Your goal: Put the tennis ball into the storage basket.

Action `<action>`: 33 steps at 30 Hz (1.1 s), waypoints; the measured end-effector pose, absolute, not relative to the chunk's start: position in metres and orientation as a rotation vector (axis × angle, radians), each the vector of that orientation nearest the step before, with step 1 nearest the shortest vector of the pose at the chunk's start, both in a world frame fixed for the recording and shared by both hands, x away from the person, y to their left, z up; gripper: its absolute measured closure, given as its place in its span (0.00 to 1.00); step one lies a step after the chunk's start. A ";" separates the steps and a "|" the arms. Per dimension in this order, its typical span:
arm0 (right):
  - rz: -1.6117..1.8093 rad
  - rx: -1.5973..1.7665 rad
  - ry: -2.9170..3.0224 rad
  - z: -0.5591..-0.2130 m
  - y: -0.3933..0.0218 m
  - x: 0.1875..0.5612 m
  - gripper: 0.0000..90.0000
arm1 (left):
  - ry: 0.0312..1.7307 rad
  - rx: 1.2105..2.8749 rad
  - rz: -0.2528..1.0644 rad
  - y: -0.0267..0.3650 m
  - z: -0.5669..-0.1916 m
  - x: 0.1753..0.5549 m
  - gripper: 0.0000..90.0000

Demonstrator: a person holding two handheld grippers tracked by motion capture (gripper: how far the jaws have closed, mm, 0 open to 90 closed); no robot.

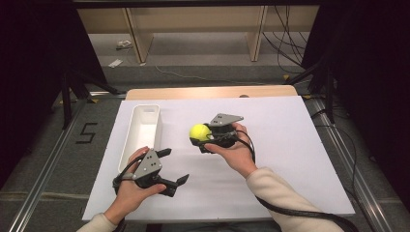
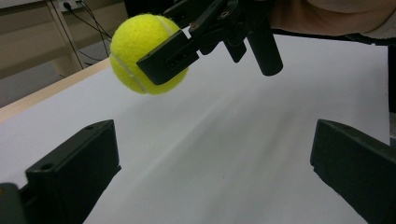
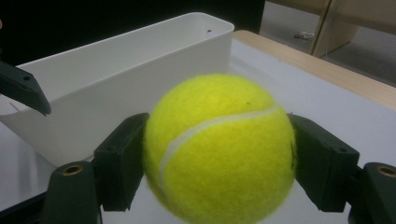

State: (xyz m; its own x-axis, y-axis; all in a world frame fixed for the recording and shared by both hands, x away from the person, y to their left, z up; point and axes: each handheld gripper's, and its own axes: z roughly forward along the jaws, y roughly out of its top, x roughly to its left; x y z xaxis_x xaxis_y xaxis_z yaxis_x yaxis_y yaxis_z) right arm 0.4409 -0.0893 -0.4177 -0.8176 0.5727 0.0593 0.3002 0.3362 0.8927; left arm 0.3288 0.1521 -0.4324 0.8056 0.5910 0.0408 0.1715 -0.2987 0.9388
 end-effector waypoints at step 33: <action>1.492 0.763 2.347 -0.415 -0.079 0.443 0.29 | 0.578 1.863 0.463 0.151 -0.433 0.329 0.01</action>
